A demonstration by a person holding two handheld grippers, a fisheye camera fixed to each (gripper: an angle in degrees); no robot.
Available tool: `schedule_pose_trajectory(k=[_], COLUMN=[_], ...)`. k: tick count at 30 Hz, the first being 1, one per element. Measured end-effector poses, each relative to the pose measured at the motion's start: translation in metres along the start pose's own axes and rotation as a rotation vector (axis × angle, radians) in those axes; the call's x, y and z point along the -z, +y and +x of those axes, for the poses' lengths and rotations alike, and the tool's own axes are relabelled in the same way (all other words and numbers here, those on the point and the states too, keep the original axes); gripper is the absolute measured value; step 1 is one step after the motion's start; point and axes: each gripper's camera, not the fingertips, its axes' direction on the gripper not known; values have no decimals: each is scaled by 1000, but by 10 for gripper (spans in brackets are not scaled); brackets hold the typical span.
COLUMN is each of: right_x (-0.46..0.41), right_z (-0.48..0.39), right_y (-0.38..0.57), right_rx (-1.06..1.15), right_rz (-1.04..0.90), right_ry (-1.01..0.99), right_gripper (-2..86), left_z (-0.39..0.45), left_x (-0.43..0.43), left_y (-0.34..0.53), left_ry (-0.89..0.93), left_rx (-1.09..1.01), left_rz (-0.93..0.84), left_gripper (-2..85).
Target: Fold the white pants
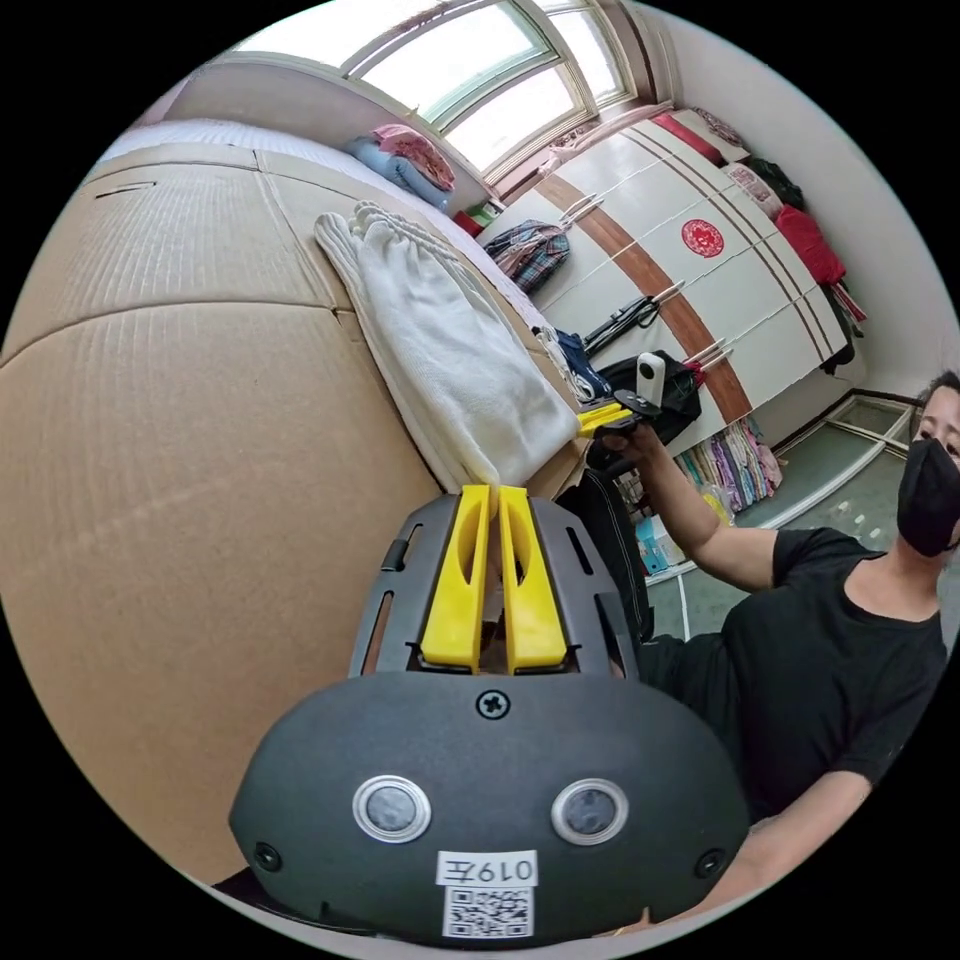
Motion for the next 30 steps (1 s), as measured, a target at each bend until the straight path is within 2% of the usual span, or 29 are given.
schedule_pose_trajectory(k=[4,9,16,19,24,26,30], right_x=[20,21,44,75,102,93,72], right_z=[-3,-1,-18,-29,-26,-19,-12], right_y=[-49,-81,-104,-114,-168,-210,-276], right_rx=[-26,-45,-46,-69,-190,-242,-275], right_rz=[-124,-182,-57,20,279,338,315], right_ry=[-43,-74,-122,-49,-29,-9,0], right_gripper=[24,22,85,93,66,66,81], left_z=[-1,-10,-28,-40,-68,-79,-100], left_x=[4,-12,-29,-16,19,16,-16], left_y=[-21,-48,-65,-66,-96,-120,-177], left_ry=[-22,-82,-35,3,-17,-48,-156], left_rx=[-40,-64,-57,-40,32,67,98], left_rz=[-85,-221,-224,-144,159,208,180], left_gripper=[13,14,17,20,31,39,68])
